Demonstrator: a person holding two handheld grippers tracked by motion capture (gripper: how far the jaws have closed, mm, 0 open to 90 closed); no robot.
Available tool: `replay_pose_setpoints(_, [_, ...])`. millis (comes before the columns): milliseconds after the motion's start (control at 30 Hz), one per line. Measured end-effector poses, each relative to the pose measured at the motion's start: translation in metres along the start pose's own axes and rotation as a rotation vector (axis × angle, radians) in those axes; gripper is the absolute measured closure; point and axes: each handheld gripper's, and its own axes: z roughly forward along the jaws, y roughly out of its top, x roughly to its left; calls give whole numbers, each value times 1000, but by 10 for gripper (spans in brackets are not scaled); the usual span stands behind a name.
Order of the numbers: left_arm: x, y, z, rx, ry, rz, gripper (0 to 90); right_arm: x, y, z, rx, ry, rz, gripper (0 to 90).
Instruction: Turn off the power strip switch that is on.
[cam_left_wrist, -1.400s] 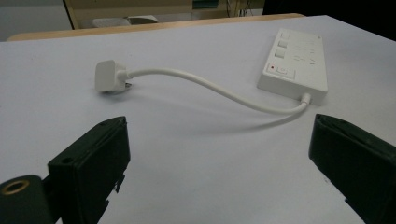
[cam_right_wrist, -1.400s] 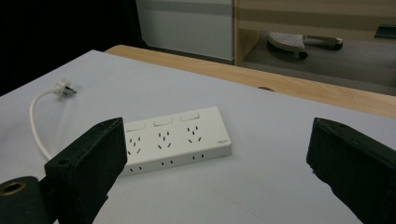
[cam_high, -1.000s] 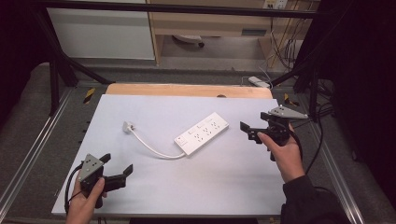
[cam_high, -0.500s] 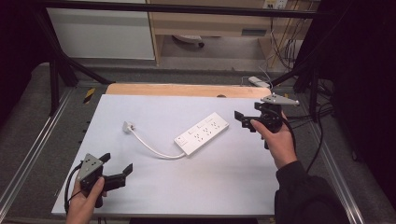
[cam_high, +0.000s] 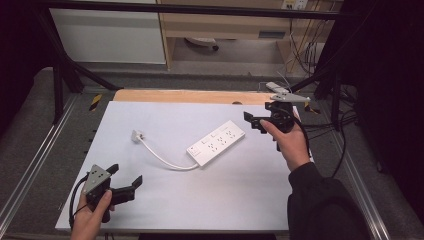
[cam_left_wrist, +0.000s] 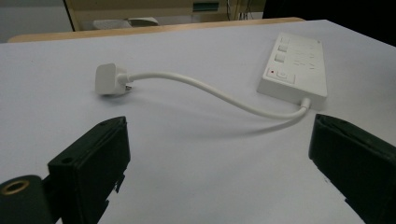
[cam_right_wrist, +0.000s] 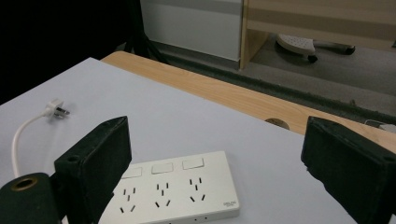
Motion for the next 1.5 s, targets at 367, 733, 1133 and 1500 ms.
replay_pose_setpoints(367, [-1,0,0,1,-2,1,52,13,7,21,29,5,-49,117])
replay_pose_setpoints(733, [-1,-1,-1,2,2,3,52,7,6,40,21,4,-69,588])
replay_pose_setpoints(1133, [0,0,-1,-3,-1,9,52,4,4,68,24,-5,-87,892])
replay_pose_setpoints(1500, [0,0,-1,-6,-4,11,52,7,1,87,64,-3,-91,900])
